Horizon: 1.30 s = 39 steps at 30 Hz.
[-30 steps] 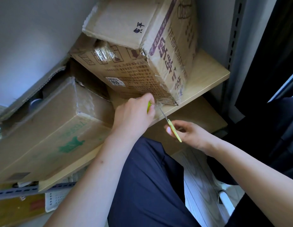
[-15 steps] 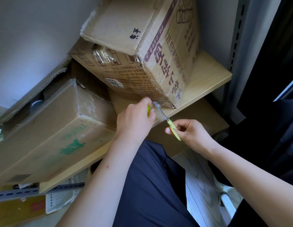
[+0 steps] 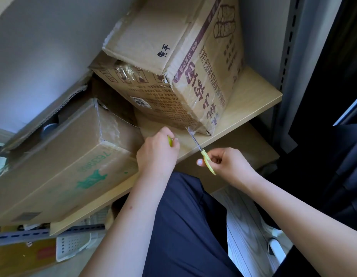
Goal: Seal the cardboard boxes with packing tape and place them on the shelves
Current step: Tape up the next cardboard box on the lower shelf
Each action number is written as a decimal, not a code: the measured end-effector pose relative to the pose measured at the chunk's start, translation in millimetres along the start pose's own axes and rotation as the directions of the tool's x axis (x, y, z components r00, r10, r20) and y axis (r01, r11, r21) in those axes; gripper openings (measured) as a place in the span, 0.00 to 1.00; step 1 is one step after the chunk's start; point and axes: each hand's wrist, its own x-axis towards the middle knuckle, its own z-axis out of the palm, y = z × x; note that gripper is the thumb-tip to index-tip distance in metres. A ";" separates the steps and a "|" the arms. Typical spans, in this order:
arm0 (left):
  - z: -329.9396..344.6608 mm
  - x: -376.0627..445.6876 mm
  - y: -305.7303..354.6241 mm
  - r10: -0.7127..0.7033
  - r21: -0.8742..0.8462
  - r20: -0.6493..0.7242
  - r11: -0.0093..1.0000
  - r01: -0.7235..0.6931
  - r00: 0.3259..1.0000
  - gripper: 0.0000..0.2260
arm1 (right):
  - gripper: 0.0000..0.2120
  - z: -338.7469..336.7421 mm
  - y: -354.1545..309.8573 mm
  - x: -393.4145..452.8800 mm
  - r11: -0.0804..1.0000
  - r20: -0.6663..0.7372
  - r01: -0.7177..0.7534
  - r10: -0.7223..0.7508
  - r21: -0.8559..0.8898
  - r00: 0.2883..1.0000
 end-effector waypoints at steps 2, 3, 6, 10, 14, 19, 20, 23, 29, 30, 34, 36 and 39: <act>0.1 -0.4 -0.5 -0.025 -0.045 -0.008 0.999 0.025 1.000 0.05 | 0.20 1.2 0.7 -2.9 0.989 0.023 0.007 -0.004 -0.150 1.000; 0.9 0.6 -0.7 -0.042 -0.076 -0.011 0.996 0.041 0.999 0.05 | 0.17 -0.4 0.2 -5.5 0.980 0.034 0.008 -0.001 -0.198 0.999; 3.2 2.8 0.2 -0.079 -0.176 -0.005 0.981 0.077 0.997 0.05 | 0.15 -8.8 -0.7 -14.5 0.948 0.100 0.011 0.022 -0.318 0.995; 6.6 -0.3 4.5 -0.134 -0.343 0.015 0.930 0.131 0.991 0.04 | 0.29 -15.3 -1.8 -29.2 0.865 0.184 0.045 0.056 -0.499 0.981; 13.0 -4.1 4.6 -0.157 -0.388 -0.031 0.912 0.133 0.987 0.05 | 0.29 -34.4 -20.8 -49.0 0.693 0.197 0.157 -0.022 -0.704 0.980; 16.3 -3.3 2.8 -0.195 -0.496 -0.106 0.860 0.118 0.975 0.04 | 0.29 -59.9 -59.7 -50.7 0.522 0.013 0.076 -0.123 -0.850 0.992; 16.6 -3.4 2.8 -0.197 -0.521 -0.104 0.846 0.115 0.975 0.04 | 0.30 -60.5 -64.5 -46.1 0.514 -0.014 0.037 -0.096 -0.857 0.995; 18.8 -4.1 2.8 -0.194 -0.512 -0.122 0.852 0.105 0.973 0.04 | 0.33 -60.2 -71.2 -30.5 0.550 -0.044 -0.017 -0.035 -0.835 0.998; 22.0 -3.9 1.5 -0.207 -0.517 -0.131 0.849 0.111 0.969 0.04 | 0.30 -58.4 -78.5 -22.0 0.620 0.043 -0.016 0.079 -0.784 0.996; 22.9 -3.3 0.8 -0.207 -0.514 -0.135 0.851 0.110 0.969 0.04 | 0.29 -60.0 -80.6 -23.4 0.635 0.072 -0.028 0.131 -0.772 0.989; 25.7 -2.4 -1.2 -0.185 -0.506 -0.155 0.858 0.083 0.971 0.04 | 0.29 -74.5 -94.3 -19.1 0.773 0.041 -0.093 0.152 -0.627 0.988; 27.5 -2.1 -1.9 -0.191 -0.513 -0.159 0.854 0.084 0.969 0.03 | 0.28 -79.5 -99.7 -15.2 0.825 0.128 -0.079 0.180 -0.560 0.975; 28.4 -0.6 -2.7 -0.191 -0.503 -0.166 0.860 0.083 0.967 0.03 | 0.27 -89.1 -112.0 -11.5 0.910 0.345 -0.147 0.291 -0.388 0.892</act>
